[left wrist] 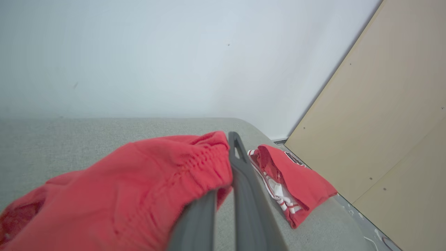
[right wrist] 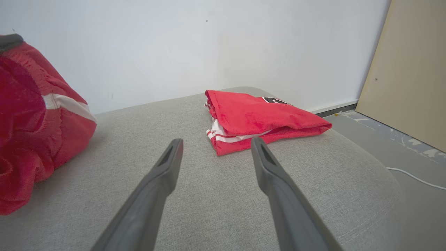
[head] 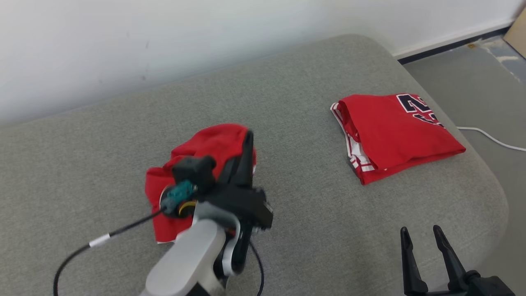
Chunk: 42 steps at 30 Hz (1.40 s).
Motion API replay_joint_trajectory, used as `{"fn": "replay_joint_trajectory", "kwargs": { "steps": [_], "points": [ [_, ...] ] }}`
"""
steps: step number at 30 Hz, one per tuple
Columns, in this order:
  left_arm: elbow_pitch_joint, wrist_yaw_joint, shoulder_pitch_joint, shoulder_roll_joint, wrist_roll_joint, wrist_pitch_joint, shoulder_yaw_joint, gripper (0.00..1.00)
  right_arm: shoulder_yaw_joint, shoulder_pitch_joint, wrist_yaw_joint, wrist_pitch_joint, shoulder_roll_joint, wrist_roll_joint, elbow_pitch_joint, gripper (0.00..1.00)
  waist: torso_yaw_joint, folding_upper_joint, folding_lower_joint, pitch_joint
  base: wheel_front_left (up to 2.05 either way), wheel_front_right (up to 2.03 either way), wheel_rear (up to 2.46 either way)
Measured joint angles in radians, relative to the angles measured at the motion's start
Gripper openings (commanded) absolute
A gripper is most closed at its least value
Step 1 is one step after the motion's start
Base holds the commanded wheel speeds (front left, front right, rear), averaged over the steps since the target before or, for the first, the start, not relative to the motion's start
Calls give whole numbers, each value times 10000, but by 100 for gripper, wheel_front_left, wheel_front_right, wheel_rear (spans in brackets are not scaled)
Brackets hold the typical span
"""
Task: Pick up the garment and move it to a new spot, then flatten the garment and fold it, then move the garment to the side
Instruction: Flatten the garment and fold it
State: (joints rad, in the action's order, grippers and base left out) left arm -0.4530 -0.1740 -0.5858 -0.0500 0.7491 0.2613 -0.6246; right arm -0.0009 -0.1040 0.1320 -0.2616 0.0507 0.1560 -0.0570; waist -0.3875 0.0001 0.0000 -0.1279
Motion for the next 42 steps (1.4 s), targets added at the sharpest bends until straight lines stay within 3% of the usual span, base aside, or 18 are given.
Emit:
{"fn": "replay_joint_trajectory", "kwargs": {
  "steps": [6, 13, 15, 16, 18, 22, 28, 33, 37, 38, 39, 40, 42],
  "points": [
    [941, 322, -1573, 0, 704, 2, -226, 0, -15, -81, 0, 0, 0, 0, -44, 100, 274, 0, -1, 205, 0, 0, 0],
    [2663, 380, -2913, 0, 1818, 12, -142, 0, -69, -174, 0, 0, 0, -4, -50, 100, 658, 0, 0, 376, 0, 0, 0],
    [3413, 407, -2959, 4, 2416, 12, 52, 0, -81, -205, 0, 0, 0, -8, -46, 100, 803, 0, 0, 407, 0, 0, 0],
    [4197, 531, -2871, 4, 3461, 12, 203, 0, -65, -209, 0, 0, -4, -42, -46, 100, 964, 0, 0, 428, 0, 0, 0],
    [4573, 558, -2571, 12, 4203, 13, 249, 0, -56, -211, 0, 2, -2, -65, -31, 100, 1135, -1, -1, 444, 0, 0, 0],
    [3917, 209, -1335, 19, 4399, 12, 585, 0, -81, -200, -2, 0, 0, -71, 17, 100, 1521, -1, 0, 431, 0, 0, 0],
    [1592, 40, 413, -374, 4027, 12, 1687, 0, -65, -148, -2, 0, -4, -167, 46, 100, 2072, -1, -1, 286, 0, 0, 0],
    [-42, 247, 787, -500, 3373, 12, 3124, 0, -17, -75, 0, 0, -4, -236, 46, 100, 2350, 0, 0, 131, 0, 0, 0],
    [-522, 426, 793, -437, 2903, 12, 4071, 0, 33, -65, -2, 2, -2, -257, 46, 100, 2388, -1, 0, 70, 0, 0, 0],
    [-671, 485, 794, -410, 2805, 12, 4301, 4, 56, -62, 0, 0, -6, -259, 52, 100, 2379, 0, 0, 60, 0, 0, 0],
    [-832, 525, 794, -366, 2715, 12, 4514, 43, 63, -62, 0, 0, -4, -259, 52, 100, 2369, -1, 0, 47, 0, 0, 0],
    [-1026, 569, 793, -324, 2606, 12, 4709, 100, 58, -63, 0, 0, -2, -259, 54, 100, 2358, -1, 0, 37, 0, 0, 0],
    [-1327, 700, 791, -249, 2433, 12, 4924, 100, 63, -63, -2, 0, -2, -267, 50, 100, 2331, 0, 0, 23, 0, 0, 0]
  ]
}}
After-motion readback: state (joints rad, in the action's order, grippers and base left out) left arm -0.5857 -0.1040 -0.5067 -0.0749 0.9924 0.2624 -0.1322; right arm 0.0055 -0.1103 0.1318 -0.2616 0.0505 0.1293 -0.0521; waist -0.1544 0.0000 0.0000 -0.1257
